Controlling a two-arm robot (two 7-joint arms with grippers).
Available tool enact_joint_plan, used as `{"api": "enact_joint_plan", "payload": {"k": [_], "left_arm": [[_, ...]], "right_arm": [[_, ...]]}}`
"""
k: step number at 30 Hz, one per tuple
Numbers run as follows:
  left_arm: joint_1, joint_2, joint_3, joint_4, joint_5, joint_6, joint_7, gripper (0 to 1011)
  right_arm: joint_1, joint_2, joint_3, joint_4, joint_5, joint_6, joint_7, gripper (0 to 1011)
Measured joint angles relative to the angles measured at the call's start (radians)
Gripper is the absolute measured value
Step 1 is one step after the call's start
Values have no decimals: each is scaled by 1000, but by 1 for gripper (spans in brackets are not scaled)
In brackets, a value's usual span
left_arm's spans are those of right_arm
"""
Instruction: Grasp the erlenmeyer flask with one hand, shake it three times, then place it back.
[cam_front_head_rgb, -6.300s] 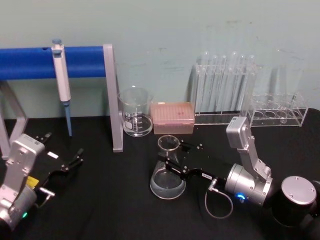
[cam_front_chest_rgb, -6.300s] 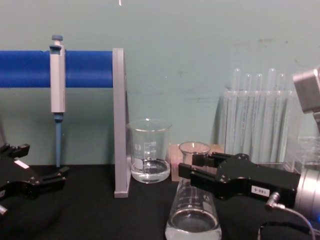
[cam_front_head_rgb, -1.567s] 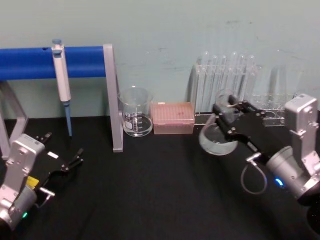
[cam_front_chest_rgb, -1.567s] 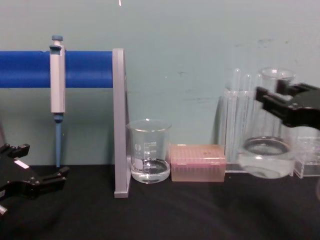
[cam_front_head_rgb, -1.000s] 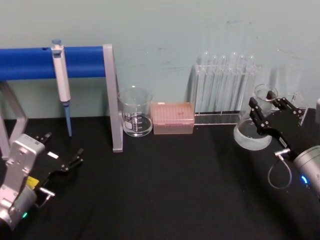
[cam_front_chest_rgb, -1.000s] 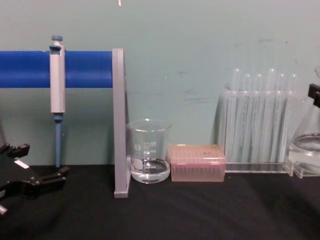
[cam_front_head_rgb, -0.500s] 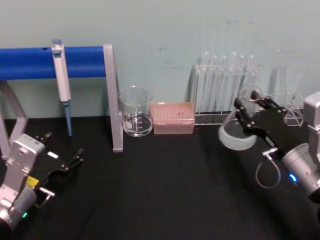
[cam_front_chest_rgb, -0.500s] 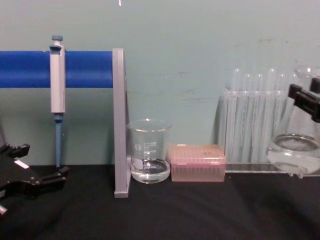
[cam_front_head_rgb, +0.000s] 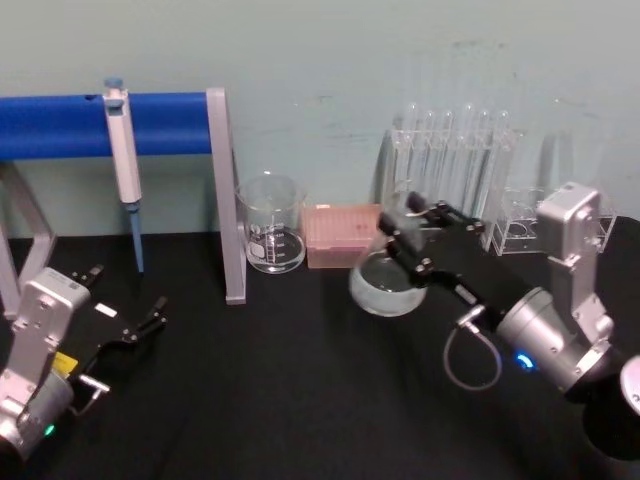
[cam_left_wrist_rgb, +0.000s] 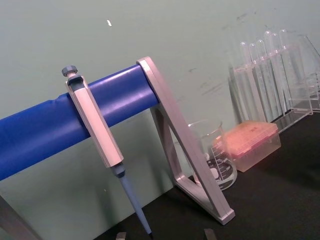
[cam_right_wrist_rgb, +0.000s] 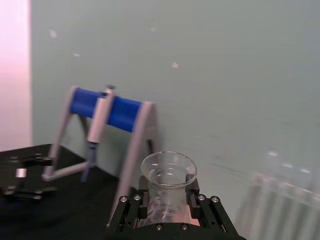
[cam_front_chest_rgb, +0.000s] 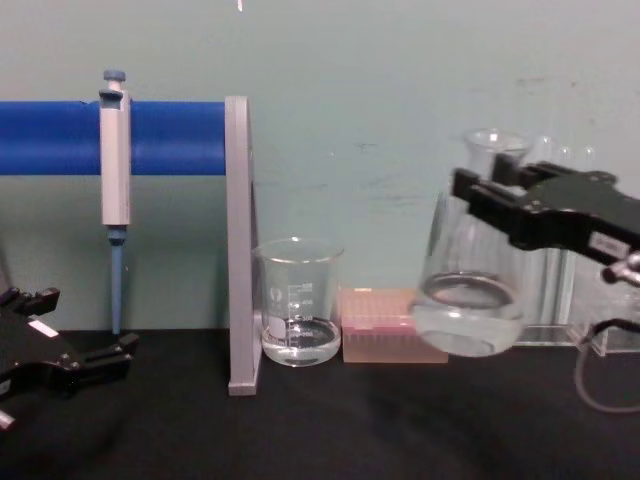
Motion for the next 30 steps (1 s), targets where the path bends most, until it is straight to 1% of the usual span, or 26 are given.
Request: {"api": "enact_joint_plan", "payload": {"k": [3,4,6,7,16,19,24,30], "left_arm": [[0,0,0,0,0,0,0,1001],[0,0,0,0,0,0,0,1001],[0,0,0,0,0,0,0,1001],[0,0,0,0,0,0,0,1001],[0,0,0,0,0,0,0,1001],[0,0,0,0,0,0,0,1001],[0,0,0,0,0,0,0,1001],[0,0,0,0,0,0,0,1001]], "right_arm": [[7,2,-22,1,14,-2,27,450],[11,3,-37,1,23,-3,45,451],[14,5,-49,1,31,-4,62,450],[17,8,-62,1,39,-5,75,451],[26,25,-120,-13,76,-4,137,450],[30,31,-134,-16,90,-1,149,450],[34,38,-146,-16,104,0,153,450],[38,45,-154,-16,114,-2,139,451]]}}
